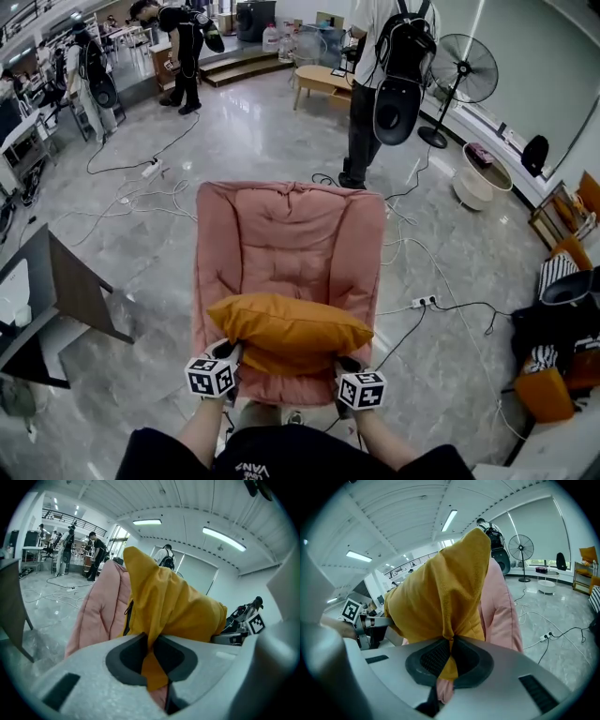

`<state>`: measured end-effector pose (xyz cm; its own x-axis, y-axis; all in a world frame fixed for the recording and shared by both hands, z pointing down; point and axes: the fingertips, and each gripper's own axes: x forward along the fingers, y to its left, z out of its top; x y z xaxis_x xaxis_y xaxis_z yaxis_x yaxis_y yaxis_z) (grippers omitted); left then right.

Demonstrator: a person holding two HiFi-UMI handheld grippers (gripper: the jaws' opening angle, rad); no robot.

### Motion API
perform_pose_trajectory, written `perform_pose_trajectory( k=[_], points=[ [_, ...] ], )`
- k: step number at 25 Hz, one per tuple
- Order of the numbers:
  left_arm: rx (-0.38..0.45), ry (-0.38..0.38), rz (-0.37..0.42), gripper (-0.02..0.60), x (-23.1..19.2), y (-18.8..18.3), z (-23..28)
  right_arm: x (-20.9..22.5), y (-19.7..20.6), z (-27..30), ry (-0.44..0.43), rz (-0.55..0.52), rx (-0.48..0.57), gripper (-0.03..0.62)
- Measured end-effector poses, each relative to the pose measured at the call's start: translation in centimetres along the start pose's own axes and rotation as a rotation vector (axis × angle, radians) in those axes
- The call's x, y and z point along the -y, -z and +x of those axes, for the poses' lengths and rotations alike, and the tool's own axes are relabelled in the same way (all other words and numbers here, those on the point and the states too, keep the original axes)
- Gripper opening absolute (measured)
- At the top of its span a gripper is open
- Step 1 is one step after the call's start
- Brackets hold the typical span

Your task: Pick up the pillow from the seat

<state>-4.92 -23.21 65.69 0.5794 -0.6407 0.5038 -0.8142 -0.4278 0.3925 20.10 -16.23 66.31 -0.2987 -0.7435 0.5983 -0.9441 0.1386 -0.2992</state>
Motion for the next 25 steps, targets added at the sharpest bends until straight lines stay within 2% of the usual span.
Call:
perform_pose_trajectory(
  k=[11,19,25],
  points=[
    [0.025,-0.001,0.092,0.043,1.4,-0.3,-6.3,-3.9,-0.1,-4.6,-0.044,-0.050,0.068,0.015],
    [0.104,0.034,0.172,0.041,4.3,-3.4,-9.1,-4.4,-2.7,-7.8,-0.040,-0.087,0.145,0.014],
    [0.190,0.038,0.189,0.038,5.8,-5.6,-11.8,-5.8,-5.0,-10.2,-0.058,-0.136,0.205,0.012]
  ],
)
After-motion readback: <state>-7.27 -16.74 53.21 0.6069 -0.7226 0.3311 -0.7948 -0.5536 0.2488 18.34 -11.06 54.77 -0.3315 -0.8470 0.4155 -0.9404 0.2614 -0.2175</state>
